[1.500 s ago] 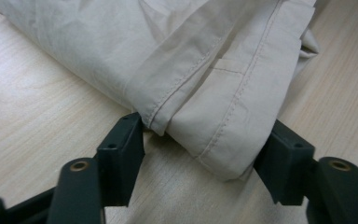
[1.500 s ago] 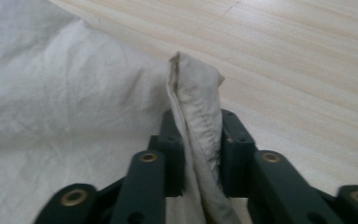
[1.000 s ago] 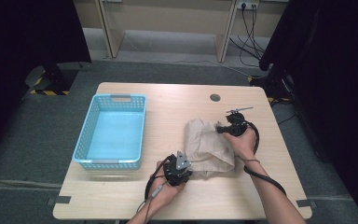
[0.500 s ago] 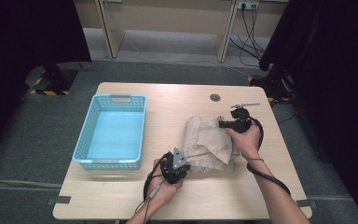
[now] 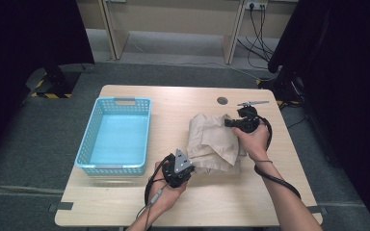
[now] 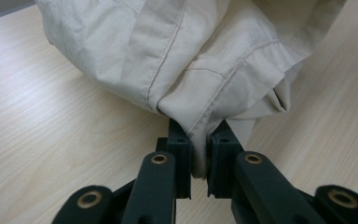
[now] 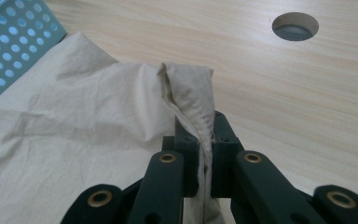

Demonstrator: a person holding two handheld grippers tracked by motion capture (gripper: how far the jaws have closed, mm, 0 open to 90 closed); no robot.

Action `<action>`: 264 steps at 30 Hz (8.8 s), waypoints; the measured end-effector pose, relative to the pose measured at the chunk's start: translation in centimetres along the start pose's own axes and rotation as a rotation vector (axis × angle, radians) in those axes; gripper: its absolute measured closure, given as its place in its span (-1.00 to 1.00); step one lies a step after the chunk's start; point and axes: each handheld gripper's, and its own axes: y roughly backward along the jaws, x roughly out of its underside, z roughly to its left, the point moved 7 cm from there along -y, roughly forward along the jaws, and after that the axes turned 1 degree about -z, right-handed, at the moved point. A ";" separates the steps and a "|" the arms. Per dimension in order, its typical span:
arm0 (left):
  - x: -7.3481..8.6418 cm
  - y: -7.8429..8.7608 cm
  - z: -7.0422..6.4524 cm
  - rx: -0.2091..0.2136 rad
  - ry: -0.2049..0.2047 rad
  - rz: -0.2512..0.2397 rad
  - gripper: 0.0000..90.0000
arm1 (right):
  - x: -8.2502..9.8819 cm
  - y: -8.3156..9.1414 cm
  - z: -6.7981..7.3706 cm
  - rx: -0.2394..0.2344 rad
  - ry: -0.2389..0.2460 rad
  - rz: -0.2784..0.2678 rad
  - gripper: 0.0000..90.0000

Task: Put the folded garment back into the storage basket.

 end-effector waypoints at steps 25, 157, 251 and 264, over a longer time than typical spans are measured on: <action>-0.4 1.6 1.3 -0.017 0.002 -0.036 0.85 | -2.0 0.1 1.8 -0.006 0.020 -0.020 0.89; 0.0 7.9 8.7 -0.150 0.066 -0.097 0.86 | -8.1 -2.0 10.0 -0.048 0.099 -0.053 0.89; 2.7 12.8 13.3 -0.270 0.145 -0.103 0.87 | -10.3 -5.2 17.2 -0.118 0.138 -0.027 0.89; 2.8 13.3 14.0 -0.287 0.148 -0.099 0.87 | -10.7 -5.8 18.1 -0.124 0.141 -0.025 0.89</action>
